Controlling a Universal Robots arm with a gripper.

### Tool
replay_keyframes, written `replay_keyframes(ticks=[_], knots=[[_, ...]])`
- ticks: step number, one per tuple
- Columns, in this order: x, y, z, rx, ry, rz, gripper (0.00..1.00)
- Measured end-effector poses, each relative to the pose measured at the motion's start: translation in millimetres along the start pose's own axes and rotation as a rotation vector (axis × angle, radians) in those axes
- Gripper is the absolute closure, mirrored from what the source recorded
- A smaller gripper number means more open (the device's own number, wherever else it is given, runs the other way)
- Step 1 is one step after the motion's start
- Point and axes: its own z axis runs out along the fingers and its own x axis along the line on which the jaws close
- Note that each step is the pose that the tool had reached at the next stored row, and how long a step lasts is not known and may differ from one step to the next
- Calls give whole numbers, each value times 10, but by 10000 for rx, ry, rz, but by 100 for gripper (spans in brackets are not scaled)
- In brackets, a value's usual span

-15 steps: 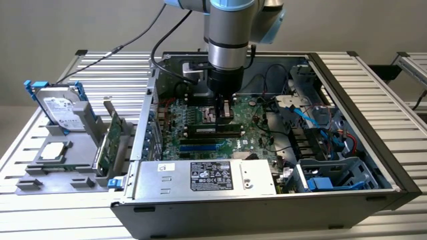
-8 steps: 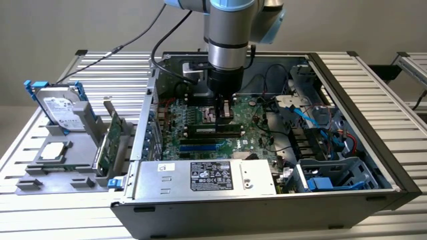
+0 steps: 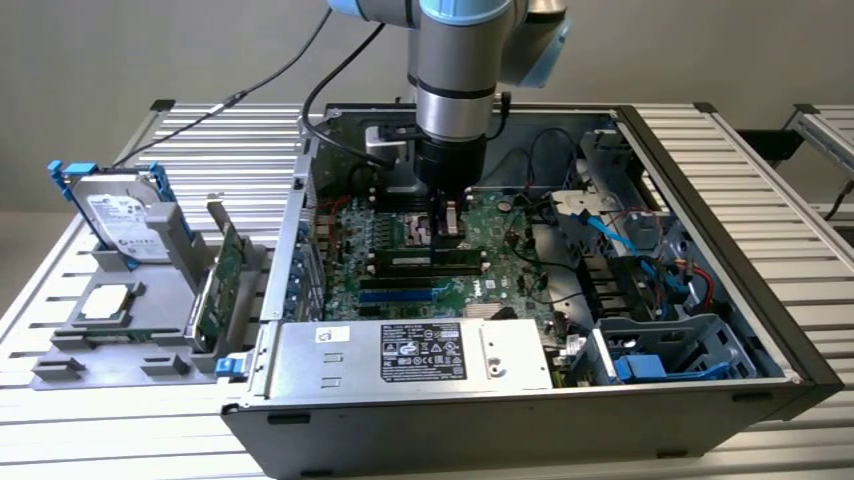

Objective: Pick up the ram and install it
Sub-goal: 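Insert the ram into the slot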

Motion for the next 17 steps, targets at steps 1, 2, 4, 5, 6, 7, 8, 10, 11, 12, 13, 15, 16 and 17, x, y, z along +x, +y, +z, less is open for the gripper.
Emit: replay_keyframes(ticks=[1, 2, 4, 5, 6, 7, 8, 10, 11, 12, 13, 15, 16, 17], knots=[[-4, 0, 2, -2, 0, 13, 86], [-8, -1, 5, -2, 1, 20, 86], [-12, -1, 11, -4, 5, 28, 86], [-13, -1, 15, -5, 6, 29, 86], [-14, -1, 21, -5, 6, 30, 86], [-15, -1, 26, -6, 7, 31, 86], [-15, -1, 29, -6, 11, 30, 86], [-16, -2, 31, -8, 21, 31, 86], [-17, -2, 32, -7, 24, 32, 86], [-17, -3, 34, -6, 28, 32, 86], [-18, -4, 35, -6, 34, 32, 86], [-20, -5, 38, -6, 44, 32, 86], [-23, -6, 41, -2, 47, 31, 84], [-24, -6, 41, -4, 58, 31, 84]])
